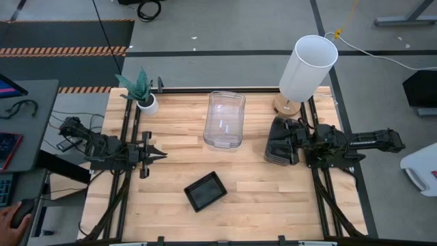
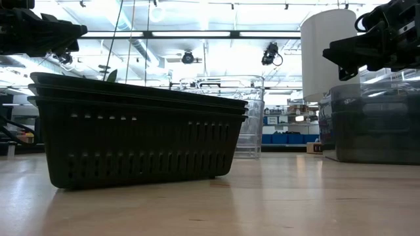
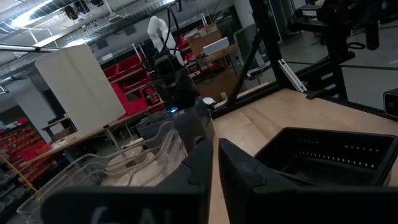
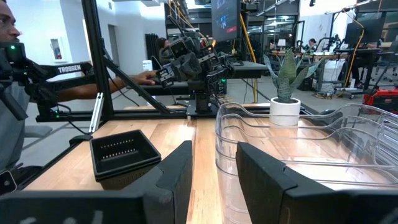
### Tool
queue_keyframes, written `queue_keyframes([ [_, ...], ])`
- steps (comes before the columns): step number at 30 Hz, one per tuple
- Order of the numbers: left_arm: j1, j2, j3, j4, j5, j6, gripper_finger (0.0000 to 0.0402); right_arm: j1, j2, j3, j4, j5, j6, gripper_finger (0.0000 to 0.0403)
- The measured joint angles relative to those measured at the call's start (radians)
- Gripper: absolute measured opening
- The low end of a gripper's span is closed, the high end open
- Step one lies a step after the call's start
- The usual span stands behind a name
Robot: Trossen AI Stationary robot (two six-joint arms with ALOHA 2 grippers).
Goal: Stack baskets by color
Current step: Return to Home Position
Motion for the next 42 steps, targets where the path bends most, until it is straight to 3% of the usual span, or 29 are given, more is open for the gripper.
queue_keyframes([
  [42,0.0,0.0,0.0,0.0,0.0,0.0,0.0036,0.0,0.0,0.0,0.0,0.0,0.0,0.013],
])
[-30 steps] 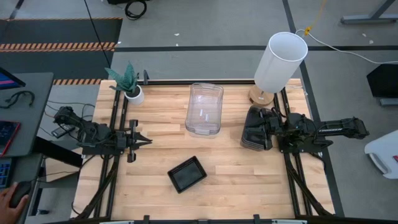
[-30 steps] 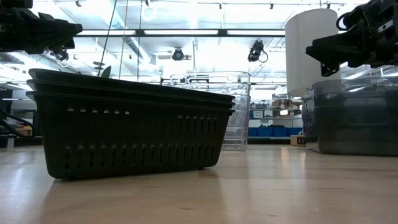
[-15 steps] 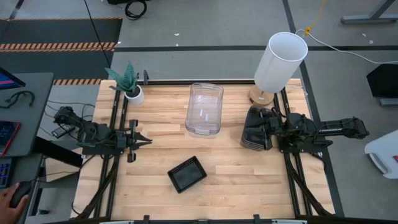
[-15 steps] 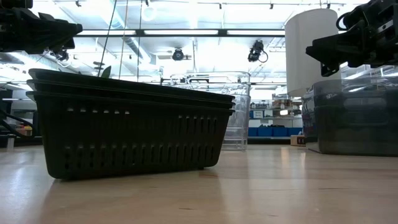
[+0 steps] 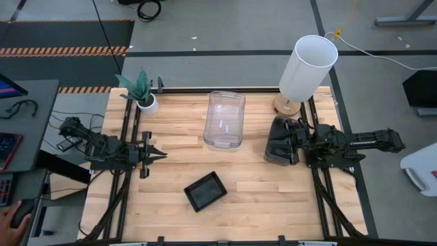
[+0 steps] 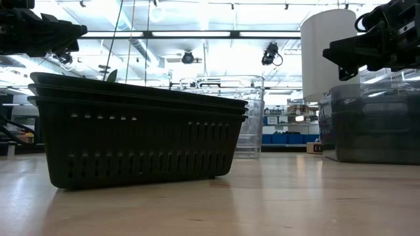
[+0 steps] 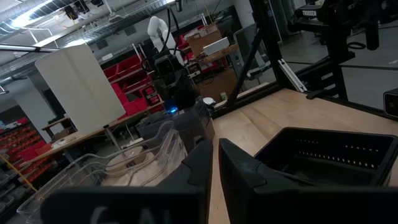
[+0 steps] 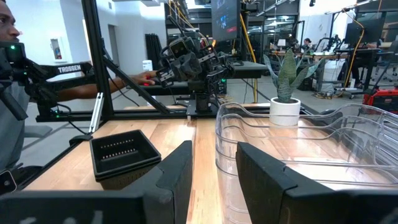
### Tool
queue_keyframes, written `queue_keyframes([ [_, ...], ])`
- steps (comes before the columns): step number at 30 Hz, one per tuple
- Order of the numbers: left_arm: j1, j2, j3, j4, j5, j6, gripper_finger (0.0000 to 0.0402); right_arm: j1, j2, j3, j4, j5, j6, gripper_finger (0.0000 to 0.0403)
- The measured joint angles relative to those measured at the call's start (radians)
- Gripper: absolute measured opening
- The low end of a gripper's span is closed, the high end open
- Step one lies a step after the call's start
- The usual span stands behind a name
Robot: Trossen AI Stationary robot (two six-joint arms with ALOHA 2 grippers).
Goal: Stack baskets by color
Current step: Return to Home Position
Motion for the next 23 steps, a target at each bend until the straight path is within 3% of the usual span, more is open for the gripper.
queue_keyframes([
  [23,0.0,0.0,0.0,0.0,0.0,0.0,0.0033,0.0,0.0,0.0,0.0,0.0,0.0,0.013],
])
